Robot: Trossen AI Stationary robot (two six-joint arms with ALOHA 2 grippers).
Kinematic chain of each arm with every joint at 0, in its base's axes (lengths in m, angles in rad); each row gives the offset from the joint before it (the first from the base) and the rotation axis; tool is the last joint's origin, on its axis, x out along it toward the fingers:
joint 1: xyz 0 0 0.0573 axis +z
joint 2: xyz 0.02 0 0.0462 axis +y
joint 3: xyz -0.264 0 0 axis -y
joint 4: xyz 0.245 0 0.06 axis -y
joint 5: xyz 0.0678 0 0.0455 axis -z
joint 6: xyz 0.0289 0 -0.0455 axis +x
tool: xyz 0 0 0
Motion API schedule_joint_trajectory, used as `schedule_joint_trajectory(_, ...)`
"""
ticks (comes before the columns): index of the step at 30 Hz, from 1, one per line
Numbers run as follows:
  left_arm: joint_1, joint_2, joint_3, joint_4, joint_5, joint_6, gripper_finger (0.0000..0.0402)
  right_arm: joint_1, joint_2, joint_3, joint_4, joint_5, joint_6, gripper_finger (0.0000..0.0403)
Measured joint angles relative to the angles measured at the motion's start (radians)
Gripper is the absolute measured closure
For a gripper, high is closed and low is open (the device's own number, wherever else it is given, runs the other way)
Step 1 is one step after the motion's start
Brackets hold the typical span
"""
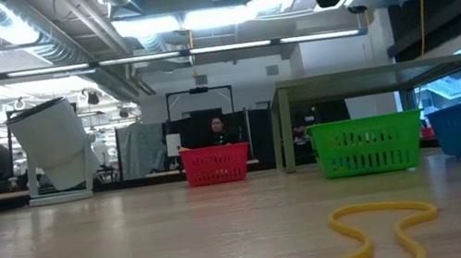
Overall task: Pick & Place Office Desk Supplies
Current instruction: Put the blue rubber band into the green bin
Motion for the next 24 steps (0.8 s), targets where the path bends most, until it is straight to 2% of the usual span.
schedule_joint_trajectory(11,0.062,0.007,0.0,-0.051,-0.01,0.001,0.0398,0.0,0.089,0.008,0.054,-0.007,0.003,0.0179)
schedule_joint_trajectory(18,0.092,0.05,0.0,-0.056,-0.019,0.002,0.0398,0.0,0.145,0.068,0.056,-0.089,0.003,0.0179)
schedule_joint_trajectory(24,0.092,0.056,0.0,-0.049,-0.026,0.002,0.0398,0.0,0.181,0.093,0.055,-0.093,0.003,0.0179)
